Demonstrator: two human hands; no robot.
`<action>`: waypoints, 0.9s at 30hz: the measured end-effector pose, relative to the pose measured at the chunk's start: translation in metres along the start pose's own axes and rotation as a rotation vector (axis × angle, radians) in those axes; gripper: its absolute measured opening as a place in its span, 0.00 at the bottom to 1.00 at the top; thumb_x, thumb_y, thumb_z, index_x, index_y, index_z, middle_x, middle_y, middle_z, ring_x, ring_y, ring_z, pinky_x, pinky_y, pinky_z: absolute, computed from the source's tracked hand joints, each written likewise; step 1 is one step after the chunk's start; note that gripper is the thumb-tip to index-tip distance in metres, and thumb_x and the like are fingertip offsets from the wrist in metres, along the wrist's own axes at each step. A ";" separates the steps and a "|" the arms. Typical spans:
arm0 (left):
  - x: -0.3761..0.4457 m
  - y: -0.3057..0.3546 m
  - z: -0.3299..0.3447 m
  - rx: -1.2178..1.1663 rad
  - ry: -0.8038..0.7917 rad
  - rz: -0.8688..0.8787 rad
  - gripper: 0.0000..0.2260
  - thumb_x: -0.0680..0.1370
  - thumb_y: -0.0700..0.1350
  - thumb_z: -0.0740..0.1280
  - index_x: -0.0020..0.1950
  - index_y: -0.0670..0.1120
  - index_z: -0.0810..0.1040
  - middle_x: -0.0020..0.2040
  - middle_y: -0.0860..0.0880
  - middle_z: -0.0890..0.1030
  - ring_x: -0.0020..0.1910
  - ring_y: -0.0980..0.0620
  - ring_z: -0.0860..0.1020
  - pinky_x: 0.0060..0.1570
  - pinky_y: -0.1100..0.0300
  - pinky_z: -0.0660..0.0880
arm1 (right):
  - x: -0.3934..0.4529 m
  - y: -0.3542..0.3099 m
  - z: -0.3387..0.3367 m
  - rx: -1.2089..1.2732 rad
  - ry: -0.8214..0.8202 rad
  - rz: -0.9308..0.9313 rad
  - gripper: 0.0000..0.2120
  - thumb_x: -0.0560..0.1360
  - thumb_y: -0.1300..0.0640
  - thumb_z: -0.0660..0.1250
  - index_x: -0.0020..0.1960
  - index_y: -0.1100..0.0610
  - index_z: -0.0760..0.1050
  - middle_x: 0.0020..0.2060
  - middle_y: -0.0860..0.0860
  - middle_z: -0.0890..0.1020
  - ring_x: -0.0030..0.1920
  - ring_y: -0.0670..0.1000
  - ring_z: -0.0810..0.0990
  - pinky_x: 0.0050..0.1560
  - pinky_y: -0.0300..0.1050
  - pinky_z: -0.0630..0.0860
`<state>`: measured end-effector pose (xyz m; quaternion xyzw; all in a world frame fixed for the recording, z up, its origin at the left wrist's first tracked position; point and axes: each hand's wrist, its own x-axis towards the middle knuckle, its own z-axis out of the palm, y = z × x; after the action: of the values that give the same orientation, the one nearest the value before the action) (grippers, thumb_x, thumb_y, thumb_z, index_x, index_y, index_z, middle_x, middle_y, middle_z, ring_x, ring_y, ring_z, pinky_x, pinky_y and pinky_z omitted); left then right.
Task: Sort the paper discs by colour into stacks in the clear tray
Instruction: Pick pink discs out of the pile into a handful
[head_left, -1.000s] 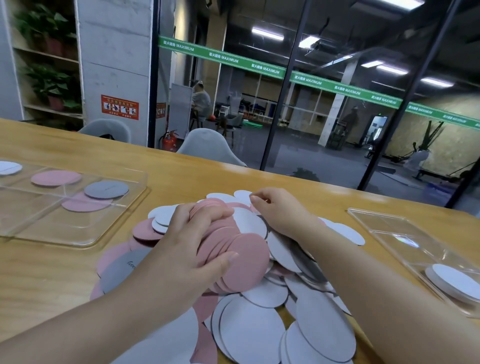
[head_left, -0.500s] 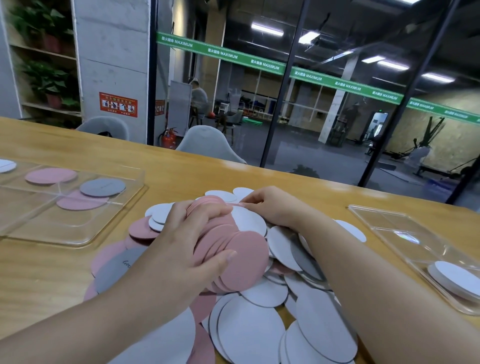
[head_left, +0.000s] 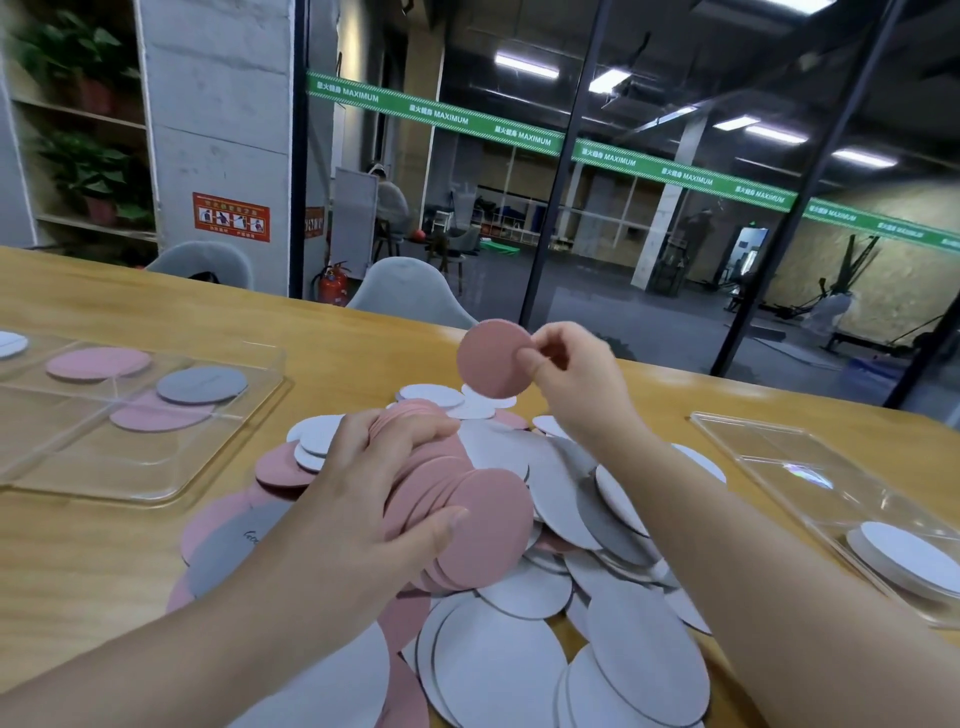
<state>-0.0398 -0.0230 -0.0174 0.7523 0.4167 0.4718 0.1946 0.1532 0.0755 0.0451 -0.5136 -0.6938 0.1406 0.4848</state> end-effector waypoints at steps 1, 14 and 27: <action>0.000 0.000 0.000 0.000 -0.002 0.000 0.23 0.65 0.62 0.64 0.55 0.78 0.61 0.59 0.73 0.60 0.60 0.77 0.60 0.50 0.83 0.60 | -0.002 -0.003 -0.006 0.028 0.020 -0.006 0.10 0.77 0.61 0.65 0.40 0.49 0.70 0.37 0.44 0.77 0.36 0.43 0.74 0.41 0.36 0.72; 0.001 -0.002 0.001 -0.011 0.016 -0.001 0.24 0.66 0.59 0.66 0.58 0.76 0.63 0.59 0.72 0.62 0.62 0.75 0.61 0.53 0.79 0.63 | -0.075 -0.019 -0.051 0.316 -0.224 -0.130 0.08 0.75 0.64 0.63 0.49 0.54 0.75 0.31 0.48 0.77 0.33 0.45 0.74 0.36 0.36 0.73; -0.001 0.000 0.000 -0.001 0.001 -0.023 0.17 0.69 0.58 0.61 0.56 0.71 0.67 0.59 0.72 0.61 0.60 0.77 0.61 0.51 0.81 0.61 | -0.100 -0.007 -0.036 -0.086 -0.141 -0.154 0.12 0.76 0.61 0.66 0.42 0.44 0.72 0.37 0.40 0.81 0.38 0.44 0.79 0.39 0.32 0.72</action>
<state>-0.0397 -0.0239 -0.0183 0.7471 0.4251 0.4703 0.1999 0.1788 -0.0233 0.0150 -0.4678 -0.7692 0.1087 0.4215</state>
